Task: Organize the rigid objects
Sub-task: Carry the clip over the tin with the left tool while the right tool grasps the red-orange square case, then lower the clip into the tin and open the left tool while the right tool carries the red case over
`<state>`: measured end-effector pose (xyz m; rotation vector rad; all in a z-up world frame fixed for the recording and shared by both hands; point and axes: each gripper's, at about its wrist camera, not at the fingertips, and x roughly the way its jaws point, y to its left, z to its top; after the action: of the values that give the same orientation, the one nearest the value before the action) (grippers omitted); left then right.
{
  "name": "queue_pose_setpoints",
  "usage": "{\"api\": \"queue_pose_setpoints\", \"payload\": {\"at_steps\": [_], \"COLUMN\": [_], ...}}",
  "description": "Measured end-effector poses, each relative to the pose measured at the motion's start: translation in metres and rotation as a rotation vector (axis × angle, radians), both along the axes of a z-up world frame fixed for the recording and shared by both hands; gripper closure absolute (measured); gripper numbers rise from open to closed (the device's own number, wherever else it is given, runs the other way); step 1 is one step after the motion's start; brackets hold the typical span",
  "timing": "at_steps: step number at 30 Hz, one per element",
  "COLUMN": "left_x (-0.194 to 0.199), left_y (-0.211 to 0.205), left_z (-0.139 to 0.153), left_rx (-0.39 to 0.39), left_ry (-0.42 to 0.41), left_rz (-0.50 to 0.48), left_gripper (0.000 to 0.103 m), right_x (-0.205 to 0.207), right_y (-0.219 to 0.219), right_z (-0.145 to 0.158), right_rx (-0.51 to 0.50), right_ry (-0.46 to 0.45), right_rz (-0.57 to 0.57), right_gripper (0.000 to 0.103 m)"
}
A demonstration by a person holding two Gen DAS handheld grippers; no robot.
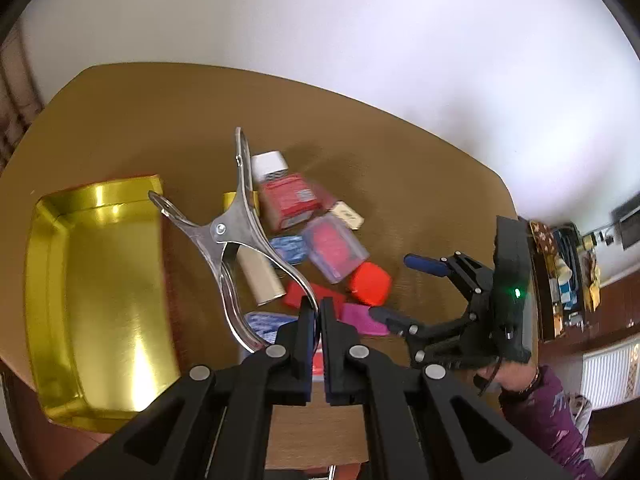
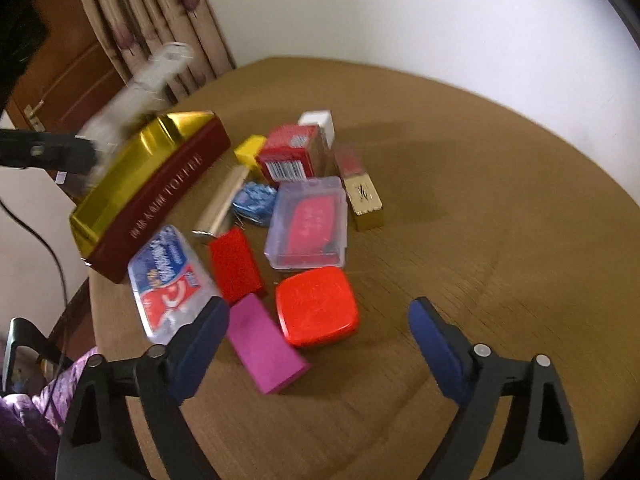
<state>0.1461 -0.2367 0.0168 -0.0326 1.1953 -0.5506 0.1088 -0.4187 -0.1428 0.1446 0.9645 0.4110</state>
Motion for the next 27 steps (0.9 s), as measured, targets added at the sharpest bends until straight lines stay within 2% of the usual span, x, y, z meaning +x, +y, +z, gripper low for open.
{"api": "queue_pose_setpoints", "payload": {"at_steps": [4,5,6,7,10,16,27], "left_x": [0.002,0.003,0.003,0.004,0.007,0.013,0.046], "left_y": [0.034,0.040,0.048,0.057,0.078,0.105,0.138], "left_z": [0.002,0.002,0.002,0.001,-0.003,-0.013,-0.052], "left_rx": [0.010,0.012,0.014,0.018,0.029,0.046,0.132], "left_ry": [-0.006,-0.005,-0.004,-0.003,-0.004,0.009,0.028], "left_rz": [0.045,0.052,0.065,0.078,0.110,0.163,0.218], "left_gripper": [0.100,0.100,0.100,0.100,0.100,0.100,0.100], "right_x": [0.009,0.013,0.016,0.017,0.021,0.017,-0.006], "right_y": [0.003,0.007,0.010,0.011,0.010,0.013,-0.028], "right_z": [-0.007,-0.010,-0.012,-0.012,-0.009,-0.005,-0.006], "right_rx": [-0.004,-0.015,-0.020,-0.018,-0.019,-0.080,-0.020], "right_ry": [0.038,0.049,0.061,0.063,0.081,0.091,0.093], "right_rz": [0.028,0.039,0.050,0.057,0.065,0.042,-0.121], "right_gripper": [0.023,0.027,0.035,0.035,0.057,0.057,0.057]}}
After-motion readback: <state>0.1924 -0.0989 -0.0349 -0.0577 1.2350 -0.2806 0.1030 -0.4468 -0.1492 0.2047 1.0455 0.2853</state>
